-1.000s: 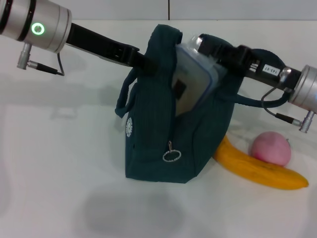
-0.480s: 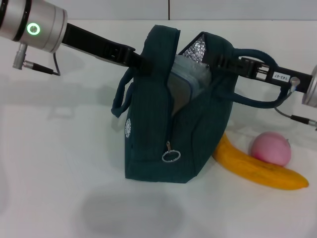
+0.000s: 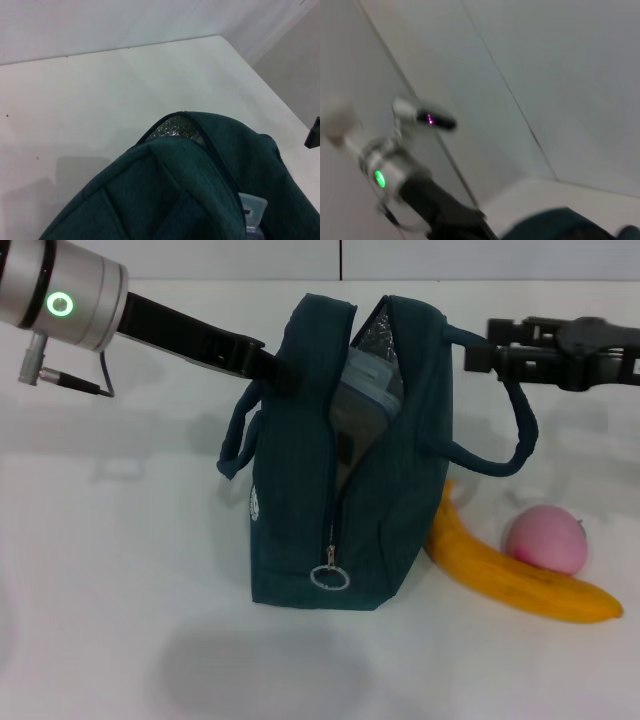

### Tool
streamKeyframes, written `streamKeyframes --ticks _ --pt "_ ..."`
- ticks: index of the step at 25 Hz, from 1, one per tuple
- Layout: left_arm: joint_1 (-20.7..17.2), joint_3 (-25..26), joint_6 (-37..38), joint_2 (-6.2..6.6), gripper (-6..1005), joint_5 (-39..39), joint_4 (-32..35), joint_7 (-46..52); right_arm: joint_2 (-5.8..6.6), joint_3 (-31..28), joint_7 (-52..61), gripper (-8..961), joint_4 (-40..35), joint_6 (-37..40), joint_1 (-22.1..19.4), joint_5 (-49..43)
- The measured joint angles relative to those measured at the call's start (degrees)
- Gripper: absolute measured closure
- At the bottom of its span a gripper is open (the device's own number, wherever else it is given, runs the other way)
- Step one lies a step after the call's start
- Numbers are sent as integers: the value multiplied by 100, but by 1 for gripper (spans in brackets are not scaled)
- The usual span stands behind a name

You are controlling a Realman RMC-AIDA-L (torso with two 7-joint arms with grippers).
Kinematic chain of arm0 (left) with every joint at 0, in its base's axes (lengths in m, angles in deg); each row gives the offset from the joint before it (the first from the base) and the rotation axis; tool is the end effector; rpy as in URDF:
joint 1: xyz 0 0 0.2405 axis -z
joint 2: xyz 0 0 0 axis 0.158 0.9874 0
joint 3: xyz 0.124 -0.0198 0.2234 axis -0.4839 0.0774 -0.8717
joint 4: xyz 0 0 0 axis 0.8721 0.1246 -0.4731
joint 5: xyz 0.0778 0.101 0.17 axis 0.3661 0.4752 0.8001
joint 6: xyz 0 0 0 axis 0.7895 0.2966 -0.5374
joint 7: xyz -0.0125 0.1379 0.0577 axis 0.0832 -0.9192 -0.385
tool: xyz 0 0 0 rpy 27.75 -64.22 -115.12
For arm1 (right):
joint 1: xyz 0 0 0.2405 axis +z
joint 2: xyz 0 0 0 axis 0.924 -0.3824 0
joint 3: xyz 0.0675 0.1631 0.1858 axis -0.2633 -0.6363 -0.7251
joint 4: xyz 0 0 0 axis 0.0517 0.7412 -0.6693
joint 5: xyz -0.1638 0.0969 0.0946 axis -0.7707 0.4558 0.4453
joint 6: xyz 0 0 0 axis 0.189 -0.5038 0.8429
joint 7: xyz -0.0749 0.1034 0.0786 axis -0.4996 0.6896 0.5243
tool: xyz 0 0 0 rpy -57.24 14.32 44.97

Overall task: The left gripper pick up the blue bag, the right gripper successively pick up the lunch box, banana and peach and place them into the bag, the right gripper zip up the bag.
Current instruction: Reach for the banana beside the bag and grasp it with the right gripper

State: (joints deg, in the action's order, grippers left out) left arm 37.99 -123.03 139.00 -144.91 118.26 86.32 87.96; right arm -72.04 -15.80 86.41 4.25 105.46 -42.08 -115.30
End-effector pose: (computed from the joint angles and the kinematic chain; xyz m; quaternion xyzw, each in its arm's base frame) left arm -0.1609 0.3986 0.0300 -0.9010 -0.4240 -0.0787 0.0481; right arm 0.1856 0.3581 0.0495 -0.9080 0.2722 0.2972 0.1148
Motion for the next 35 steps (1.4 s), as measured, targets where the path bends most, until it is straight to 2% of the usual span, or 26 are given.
streamKeyframes --ticks 2,4,5,8,13,16,20,30,35 --pt "-1 5 -2 -4 945 0 1 6 -3 301 493 263 -1080 -211 -267 -531" --pt "-11 14 -1 -6 945 0 1 17 -3 488 909 186 -1768 -262 -355 -1078" --pt "-18 16 -2 -6 945 0 1 23 -2 593 1187 186 -2151 -227 -355 -1456" --pt "-28 17 -3 -8 945 0 9 27 0 809 1877 186 -2812 114 -227 -2572" --pt "-27 9 -37 1 945 2 21 30 -3 1338 2888 186 -3221 584 81 -4076" --pt "-22 14 -49 15 944 9 28 36 -2 1621 3177 187 -3256 699 168 -4487" --pt "43 14 -66 17 944 11 27 38 -7 1809 3303 187 -3099 766 256 -4528" --pt "84 7 -197 69 944 18 12 13 -23 2094 2968 187 -1749 142 646 -3849" --pt "94 7 -212 94 944 22 9 8 -31 2133 2906 188 -1002 -25 1032 -3747"
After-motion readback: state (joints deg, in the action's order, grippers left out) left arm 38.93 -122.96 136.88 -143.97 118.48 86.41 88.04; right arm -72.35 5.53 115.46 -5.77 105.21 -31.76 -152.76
